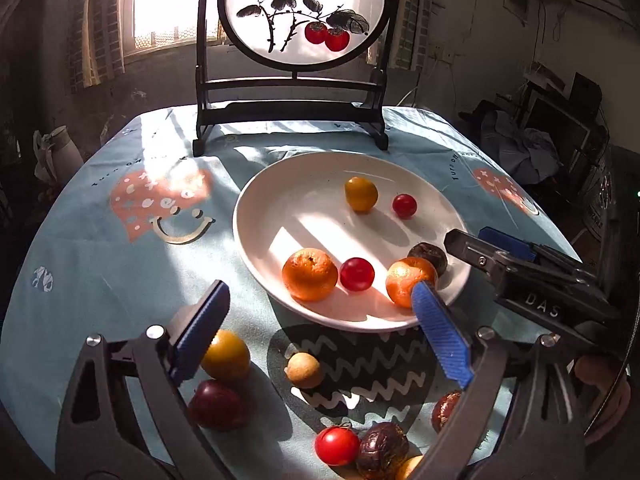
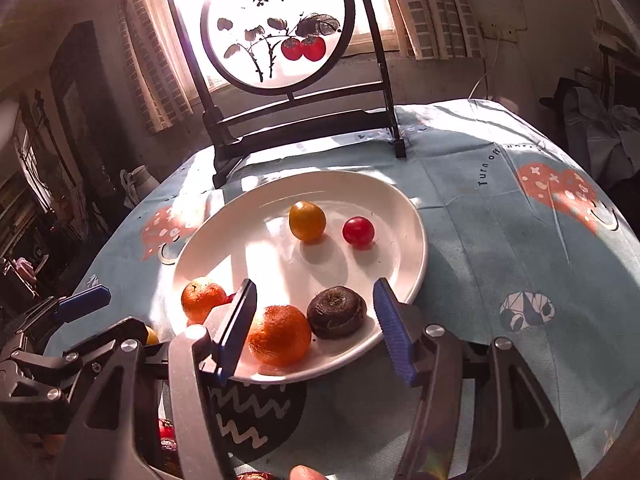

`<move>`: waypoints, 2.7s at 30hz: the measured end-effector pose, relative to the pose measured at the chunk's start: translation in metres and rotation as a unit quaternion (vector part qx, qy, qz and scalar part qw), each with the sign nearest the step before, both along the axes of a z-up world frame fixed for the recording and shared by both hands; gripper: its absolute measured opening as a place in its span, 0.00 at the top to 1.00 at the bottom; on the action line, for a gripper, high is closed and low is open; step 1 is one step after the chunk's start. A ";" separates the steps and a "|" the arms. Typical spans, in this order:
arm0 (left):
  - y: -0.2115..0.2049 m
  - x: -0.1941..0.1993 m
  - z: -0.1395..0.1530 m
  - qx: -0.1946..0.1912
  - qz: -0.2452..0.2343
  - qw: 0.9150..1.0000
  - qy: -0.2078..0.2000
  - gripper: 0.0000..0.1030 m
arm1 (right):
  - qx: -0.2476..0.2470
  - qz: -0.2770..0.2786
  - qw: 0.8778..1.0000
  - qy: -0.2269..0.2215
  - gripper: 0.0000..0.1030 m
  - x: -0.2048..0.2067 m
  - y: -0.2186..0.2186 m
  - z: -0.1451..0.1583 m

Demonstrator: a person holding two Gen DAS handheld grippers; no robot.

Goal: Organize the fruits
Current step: 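Carry both fruits onto the plate and open both tools, then grasp another dark brown fruit with the right tool while the left tool reaches toward an orange, then close the left tool on the large orange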

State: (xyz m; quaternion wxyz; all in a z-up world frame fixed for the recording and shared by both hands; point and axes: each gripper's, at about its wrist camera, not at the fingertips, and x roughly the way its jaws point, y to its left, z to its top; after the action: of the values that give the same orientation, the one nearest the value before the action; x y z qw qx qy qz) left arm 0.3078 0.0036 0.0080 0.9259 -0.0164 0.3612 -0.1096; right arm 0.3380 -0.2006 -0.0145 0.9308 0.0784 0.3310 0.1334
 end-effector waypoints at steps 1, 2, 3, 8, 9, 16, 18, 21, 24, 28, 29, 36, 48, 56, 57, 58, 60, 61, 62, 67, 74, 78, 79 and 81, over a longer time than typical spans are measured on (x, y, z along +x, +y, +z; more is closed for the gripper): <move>0.007 -0.003 -0.002 -0.003 0.005 1.000 0.002 0.09 | -0.005 0.005 1.000 0.001 0.41 -0.004 0.003 -0.001; 0.015 -0.006 -0.005 -0.007 0.013 1.000 0.005 0.09 | -0.009 0.010 1.000 0.003 0.41 -0.008 0.005 -0.002; 0.023 -0.009 -0.007 -0.014 0.020 1.000 0.008 0.09 | -0.013 0.014 1.000 0.006 0.41 -0.011 0.007 -0.003; 0.061 -0.021 -0.012 -0.035 0.056 0.998 0.011 0.08 | -0.034 0.033 0.999 0.014 0.41 -0.029 0.014 -0.009; 0.068 -0.022 -0.013 -0.037 0.062 0.997 0.013 0.08 | -0.034 0.038 0.999 0.017 0.41 -0.033 0.013 -0.010; 0.113 -0.030 -0.025 -0.051 0.125 0.990 0.033 0.08 | -0.038 0.083 0.994 0.057 0.41 -0.056 0.005 -0.026; 0.122 -0.032 -0.031 -0.067 0.135 0.988 0.045 0.07 | -0.042 0.097 0.992 0.071 0.41 -0.062 0.006 -0.032; 0.129 -0.035 -0.036 -0.071 0.142 0.986 0.056 0.07 | -0.057 0.117 0.988 0.082 0.41 -0.070 0.014 -0.039; 0.127 -0.039 -0.036 -0.062 0.139 0.987 0.050 0.07 | -0.078 0.136 0.984 0.087 0.41 -0.075 0.023 -0.043; 0.122 -0.041 -0.036 -0.042 0.135 0.989 0.044 0.07 | -0.090 0.152 0.980 0.094 0.41 -0.078 0.030 -0.047; 0.121 -0.041 -0.036 -0.038 0.135 0.989 0.044 0.07 | -0.093 0.153 0.979 0.093 0.41 -0.079 0.030 -0.047; 0.119 -0.043 -0.037 -0.032 0.131 0.990 0.044 0.07 | -0.112 0.173 0.974 0.097 0.42 -0.087 0.036 -0.051; 0.113 -0.043 -0.039 -0.021 0.120 0.992 0.047 0.07 | -0.107 0.174 0.974 0.096 0.58 -0.085 0.034 -0.054; 0.086 -0.086 -0.029 -0.026 -0.044 0.999 0.007 0.14 | -0.075 0.155 0.979 0.107 0.58 -0.079 0.024 -0.052; 0.080 -0.094 -0.030 -0.020 -0.069 0.997 0.006 0.17 | -0.076 0.155 0.979 0.107 0.58 -0.079 0.024 -0.053; 0.075 -0.101 -0.031 -0.013 -0.090 0.996 0.006 0.19 | -0.076 0.155 0.979 0.107 0.58 -0.079 0.024 -0.052; 0.063 -0.113 -0.035 0.009 -0.128 0.992 0.006 0.25 | -0.078 0.155 0.979 0.107 0.58 -0.079 0.024 -0.053; 0.057 -0.118 -0.037 0.019 -0.143 0.989 0.004 0.27 | -0.079 0.155 0.979 0.107 0.58 -0.079 0.024 -0.053; 0.052 -0.123 -0.039 0.030 -0.157 0.987 0.003 0.29 | -0.080 0.155 0.979 0.107 0.58 -0.079 0.025 -0.053; 0.036 -0.129 -0.047 0.056 -0.190 0.980 0.012 0.39 | -0.085 0.155 0.979 0.105 0.58 -0.079 0.026 -0.053; 0.038 -0.111 -0.060 0.048 -0.190 0.979 0.063 0.55 | -0.088 0.155 0.978 0.105 0.58 -0.080 0.026 -0.053; 0.033 -0.111 -0.061 0.059 -0.197 0.977 0.062 0.55 | -0.088 0.155 0.979 0.104 0.58 -0.080 0.026 -0.053; 0.033 -0.110 -0.061 0.058 -0.198 0.976 0.063 0.55 | -0.088 0.155 0.979 0.104 0.58 -0.079 0.026 -0.053; 0.034 -0.108 -0.062 0.052 -0.200 0.976 0.069 0.55 | -0.088 0.155 0.978 0.104 0.58 -0.079 0.026 -0.053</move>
State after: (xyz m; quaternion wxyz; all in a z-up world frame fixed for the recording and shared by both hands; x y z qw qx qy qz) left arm 0.1997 0.0375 -0.0544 0.8577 0.0966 0.4255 -0.2722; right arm 0.2586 -0.1742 -0.0674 0.8626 -0.0424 0.4448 0.2372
